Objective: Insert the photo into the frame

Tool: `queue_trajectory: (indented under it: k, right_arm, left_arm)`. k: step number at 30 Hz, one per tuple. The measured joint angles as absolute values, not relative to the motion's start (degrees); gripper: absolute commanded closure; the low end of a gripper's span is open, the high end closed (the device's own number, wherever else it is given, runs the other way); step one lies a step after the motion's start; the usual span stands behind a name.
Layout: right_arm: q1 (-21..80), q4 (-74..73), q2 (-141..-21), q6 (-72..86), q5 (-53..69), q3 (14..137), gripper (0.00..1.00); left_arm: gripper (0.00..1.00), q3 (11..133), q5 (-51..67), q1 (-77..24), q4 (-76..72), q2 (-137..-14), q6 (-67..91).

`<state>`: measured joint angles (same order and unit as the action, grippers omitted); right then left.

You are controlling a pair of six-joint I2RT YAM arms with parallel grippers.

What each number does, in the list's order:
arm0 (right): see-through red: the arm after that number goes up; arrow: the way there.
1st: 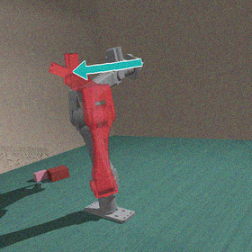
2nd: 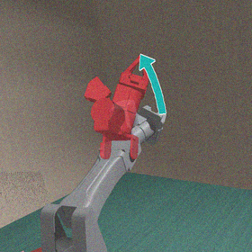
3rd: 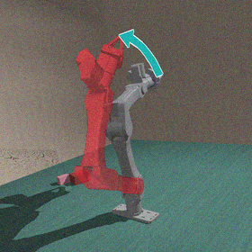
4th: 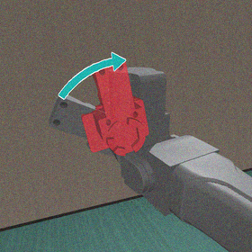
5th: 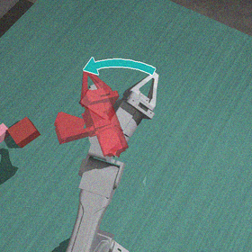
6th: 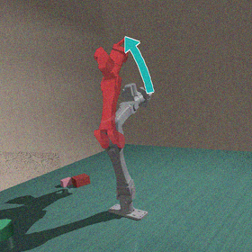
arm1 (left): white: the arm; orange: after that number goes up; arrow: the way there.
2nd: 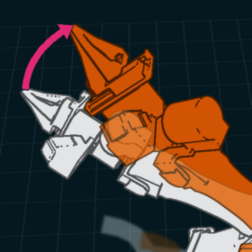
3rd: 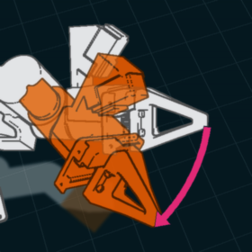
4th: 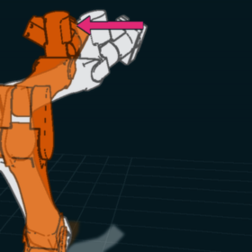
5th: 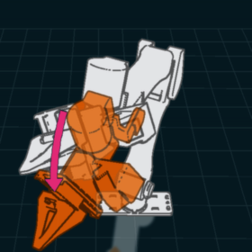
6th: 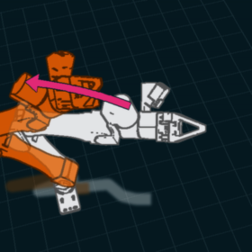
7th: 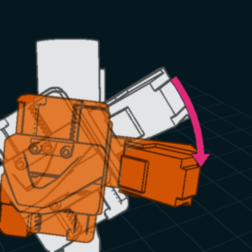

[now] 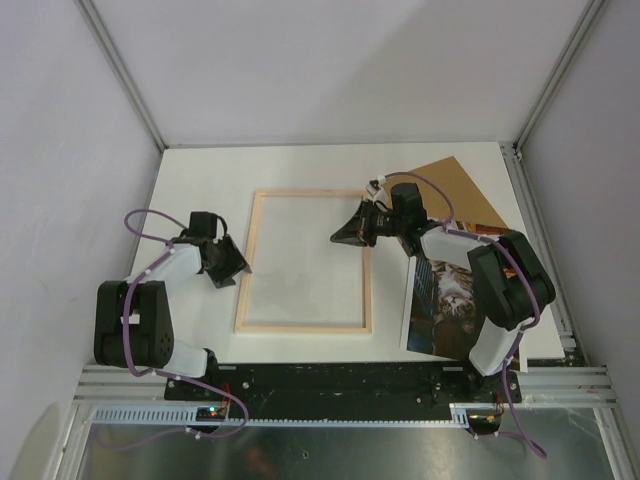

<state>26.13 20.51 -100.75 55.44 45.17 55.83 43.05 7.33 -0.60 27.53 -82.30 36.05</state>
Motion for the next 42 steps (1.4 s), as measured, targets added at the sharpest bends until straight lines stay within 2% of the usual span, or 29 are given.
queue_trajectory:
  k: [42]
  right_arm:
    - [24.1,25.26,-104.86,57.19,50.3,56.93,1.0]
  left_arm:
    - [0.43,47.97,6.63,2.33,28.45,-85.56,34.94]
